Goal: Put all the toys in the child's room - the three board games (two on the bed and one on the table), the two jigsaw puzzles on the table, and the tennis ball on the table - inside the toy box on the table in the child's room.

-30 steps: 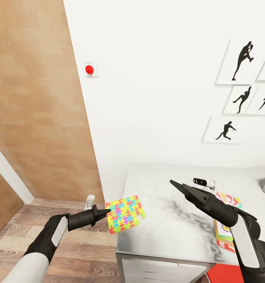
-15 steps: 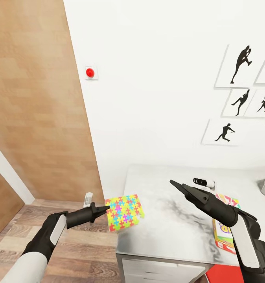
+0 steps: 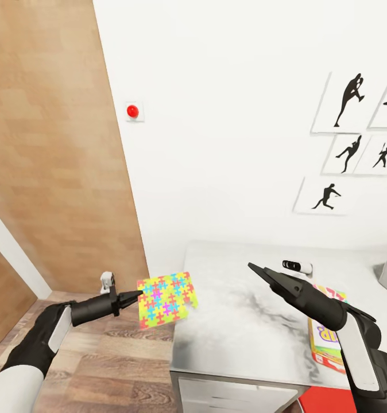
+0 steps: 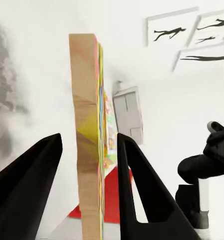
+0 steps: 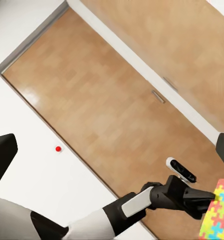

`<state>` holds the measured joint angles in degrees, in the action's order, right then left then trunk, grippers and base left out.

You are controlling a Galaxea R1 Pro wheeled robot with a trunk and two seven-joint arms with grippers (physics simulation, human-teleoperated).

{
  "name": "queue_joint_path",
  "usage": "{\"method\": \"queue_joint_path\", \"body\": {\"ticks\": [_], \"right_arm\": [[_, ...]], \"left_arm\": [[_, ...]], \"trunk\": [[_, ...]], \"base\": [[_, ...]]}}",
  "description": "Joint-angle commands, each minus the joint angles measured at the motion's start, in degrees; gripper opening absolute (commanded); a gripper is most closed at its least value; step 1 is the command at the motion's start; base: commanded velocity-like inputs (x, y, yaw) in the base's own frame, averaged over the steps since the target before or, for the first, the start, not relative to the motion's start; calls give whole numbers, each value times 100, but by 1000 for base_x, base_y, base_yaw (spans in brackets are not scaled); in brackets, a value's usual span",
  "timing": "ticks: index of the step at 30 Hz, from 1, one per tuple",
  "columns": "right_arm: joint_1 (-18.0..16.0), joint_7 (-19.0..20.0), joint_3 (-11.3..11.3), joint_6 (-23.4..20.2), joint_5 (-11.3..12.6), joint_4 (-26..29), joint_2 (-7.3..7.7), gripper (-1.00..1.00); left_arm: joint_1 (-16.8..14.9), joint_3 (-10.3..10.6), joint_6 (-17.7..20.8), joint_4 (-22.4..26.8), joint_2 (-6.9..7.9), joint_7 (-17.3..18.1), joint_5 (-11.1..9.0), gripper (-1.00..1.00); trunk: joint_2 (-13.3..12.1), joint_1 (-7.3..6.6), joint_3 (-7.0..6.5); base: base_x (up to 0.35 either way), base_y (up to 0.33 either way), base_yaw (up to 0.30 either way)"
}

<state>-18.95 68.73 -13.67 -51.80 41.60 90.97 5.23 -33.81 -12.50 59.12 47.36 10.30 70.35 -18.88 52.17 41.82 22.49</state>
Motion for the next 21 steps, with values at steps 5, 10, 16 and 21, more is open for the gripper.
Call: {"method": "queue_joint_path", "body": {"ticks": [5, 10, 16, 21], "right_arm": [[-4, -170, 4, -22, 15, 0, -3, 100], [-4, -271, 13, -13, 15, -2, -4, 100], [-4, -471, 22, -12, 15, -4, -4, 100], [-4, -483, 17, -6, 8, -4, -4, 100]], "left_arm": [[-3, 9, 88, 126, 428, 742, 28, -100], [-3, 30, 88, 141, 922, 1687, 54, -100], [-3, 136, 88, 162, 1067, 1965, 84, -100], [-3, 190, 88, 224, 1078, 1965, 86, -100]], "trunk": [[-198, -110, -84], [-398, -220, -173], [-639, -351, -281], [-839, -461, -374]], "base": [[0, 0, 0], [0, 0, 0], [0, 0, 0], [-78, 0, -13]]}}
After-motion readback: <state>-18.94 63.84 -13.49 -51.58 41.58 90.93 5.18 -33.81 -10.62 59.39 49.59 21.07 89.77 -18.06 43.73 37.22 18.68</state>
